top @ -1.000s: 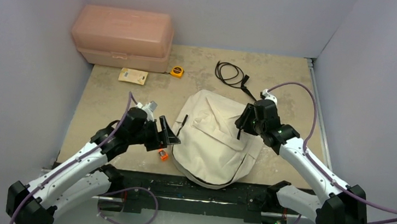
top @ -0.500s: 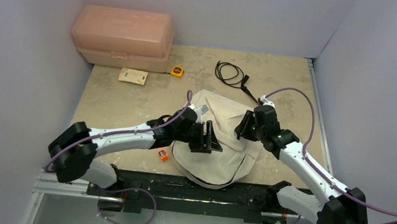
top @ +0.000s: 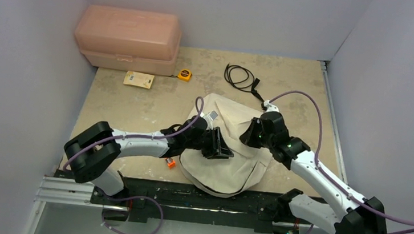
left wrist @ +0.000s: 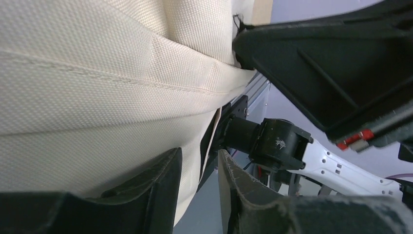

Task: Pack the student bag
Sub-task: Unzip the student bag at the center of the board.

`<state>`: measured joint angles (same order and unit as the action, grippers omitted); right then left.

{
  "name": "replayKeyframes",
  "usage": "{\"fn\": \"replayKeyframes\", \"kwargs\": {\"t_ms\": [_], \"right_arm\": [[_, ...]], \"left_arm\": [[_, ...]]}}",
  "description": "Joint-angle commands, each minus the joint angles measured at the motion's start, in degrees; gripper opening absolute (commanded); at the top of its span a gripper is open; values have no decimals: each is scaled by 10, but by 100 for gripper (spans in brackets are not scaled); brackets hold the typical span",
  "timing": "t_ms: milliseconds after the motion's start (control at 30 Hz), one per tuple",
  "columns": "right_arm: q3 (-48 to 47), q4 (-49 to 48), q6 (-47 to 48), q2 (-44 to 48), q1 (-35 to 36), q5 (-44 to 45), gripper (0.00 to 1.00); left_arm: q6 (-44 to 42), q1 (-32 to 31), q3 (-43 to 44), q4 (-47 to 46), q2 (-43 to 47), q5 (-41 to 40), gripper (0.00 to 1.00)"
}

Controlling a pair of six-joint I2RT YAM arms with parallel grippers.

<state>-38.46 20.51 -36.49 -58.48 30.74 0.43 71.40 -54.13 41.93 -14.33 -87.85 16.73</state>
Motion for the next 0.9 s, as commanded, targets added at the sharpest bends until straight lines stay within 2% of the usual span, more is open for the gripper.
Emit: {"fn": "replayKeyframes", "kwargs": {"t_ms": [0,200,400,567,667,767,867], "right_arm": [[-48,-63,-25,3,57,-6,0],[-87,-154,-83,-54,96,12,0],[-152,-254,-106,-188,105,40,0],[-242,-263,-79,-307,106,35,0],[-291,-264,-69,-352,106,9,0],[-334,-255,-64,-392,106,-23,0],[-341,-236,-55,-394,101,-46,0]], "left_arm": [[4,-2,-40,21,-47,-58,31],[25,-5,-71,-7,-70,-75,24],[47,-22,-76,-55,-109,-75,22],[58,-24,-114,-114,-106,-77,21],[56,-24,-129,-124,-97,-83,21],[52,-25,-154,-185,-89,-82,21],[32,-24,-164,-200,-58,-75,28]]}}
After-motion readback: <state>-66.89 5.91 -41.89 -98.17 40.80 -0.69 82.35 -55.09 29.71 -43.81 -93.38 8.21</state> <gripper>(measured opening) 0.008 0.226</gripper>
